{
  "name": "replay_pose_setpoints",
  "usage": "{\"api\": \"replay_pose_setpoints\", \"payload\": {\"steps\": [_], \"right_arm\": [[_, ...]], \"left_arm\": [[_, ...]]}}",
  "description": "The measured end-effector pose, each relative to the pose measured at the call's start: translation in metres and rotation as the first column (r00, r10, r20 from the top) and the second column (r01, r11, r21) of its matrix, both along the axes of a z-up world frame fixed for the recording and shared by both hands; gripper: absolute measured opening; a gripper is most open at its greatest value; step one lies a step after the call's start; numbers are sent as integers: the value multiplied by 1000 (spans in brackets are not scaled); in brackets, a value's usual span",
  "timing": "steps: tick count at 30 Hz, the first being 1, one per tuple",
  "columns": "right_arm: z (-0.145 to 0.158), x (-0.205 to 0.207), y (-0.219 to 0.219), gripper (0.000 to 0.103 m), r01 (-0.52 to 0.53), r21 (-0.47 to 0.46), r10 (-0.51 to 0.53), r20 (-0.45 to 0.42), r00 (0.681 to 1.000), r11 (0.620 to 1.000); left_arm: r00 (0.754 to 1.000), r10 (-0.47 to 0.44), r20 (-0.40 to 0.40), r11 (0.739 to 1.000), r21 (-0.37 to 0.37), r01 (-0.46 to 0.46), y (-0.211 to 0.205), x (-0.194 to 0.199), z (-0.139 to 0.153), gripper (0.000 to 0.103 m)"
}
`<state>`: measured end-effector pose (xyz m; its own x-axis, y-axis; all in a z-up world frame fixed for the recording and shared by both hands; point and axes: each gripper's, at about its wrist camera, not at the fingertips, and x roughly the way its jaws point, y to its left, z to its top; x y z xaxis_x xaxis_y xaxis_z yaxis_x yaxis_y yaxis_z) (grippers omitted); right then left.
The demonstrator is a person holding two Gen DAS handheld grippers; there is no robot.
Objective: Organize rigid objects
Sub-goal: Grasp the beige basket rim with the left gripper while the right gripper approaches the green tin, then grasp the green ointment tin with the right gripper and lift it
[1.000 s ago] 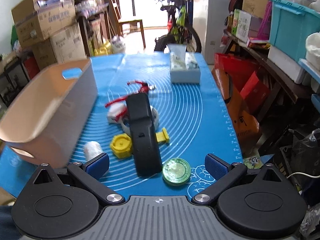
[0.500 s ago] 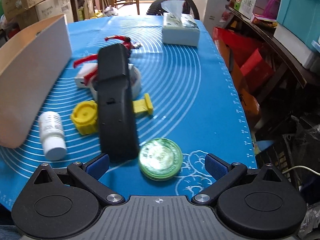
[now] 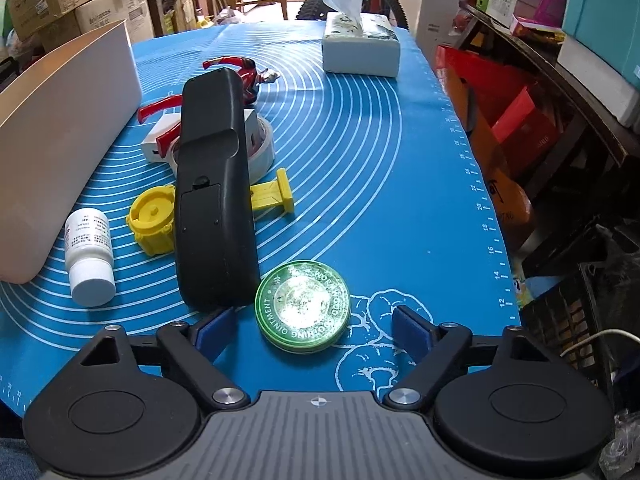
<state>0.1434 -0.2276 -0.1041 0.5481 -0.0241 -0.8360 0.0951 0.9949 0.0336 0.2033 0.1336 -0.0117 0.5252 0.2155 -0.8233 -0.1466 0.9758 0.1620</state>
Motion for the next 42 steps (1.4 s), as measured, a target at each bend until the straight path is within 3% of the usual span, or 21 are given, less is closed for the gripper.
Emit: {"api": "replay_pose_setpoints", "payload": {"steps": [5, 7, 9, 16, 25, 37, 42], "right_arm": [[3, 1, 1, 72, -28, -12, 28, 16, 999, 1000], [5, 1, 1, 60, -36, -11, 36, 23, 999, 999], [6, 1, 2, 55, -42, -13, 42, 21, 999, 999], [18, -4, -1, 55, -8, -48, 10, 46, 999, 999], [73, 15, 2, 55, -2, -19, 6, 161, 987, 1000], [134, 80, 87, 55, -169, 39, 148, 319, 936, 985], [142, 101, 144, 55, -275, 31, 251, 324, 912, 961]], "left_arm": [[1000, 13, 7, 999, -48, -13, 9, 1, 0, 14], [1000, 12, 12, 998, -55, -11, 10, 1, -1, 14], [1000, 9, 14, 998, -57, -8, 10, 2, -2, 14], [1000, 12, 4, 994, -108, -12, 17, 4, -3, 12], [1000, -17, -22, 989, -146, 14, 24, 8, -5, 10], [1000, -21, -10, 988, -154, 19, 24, 6, -6, 9], [1000, -21, -8, 987, -160, 20, 25, 6, -6, 9]]}}
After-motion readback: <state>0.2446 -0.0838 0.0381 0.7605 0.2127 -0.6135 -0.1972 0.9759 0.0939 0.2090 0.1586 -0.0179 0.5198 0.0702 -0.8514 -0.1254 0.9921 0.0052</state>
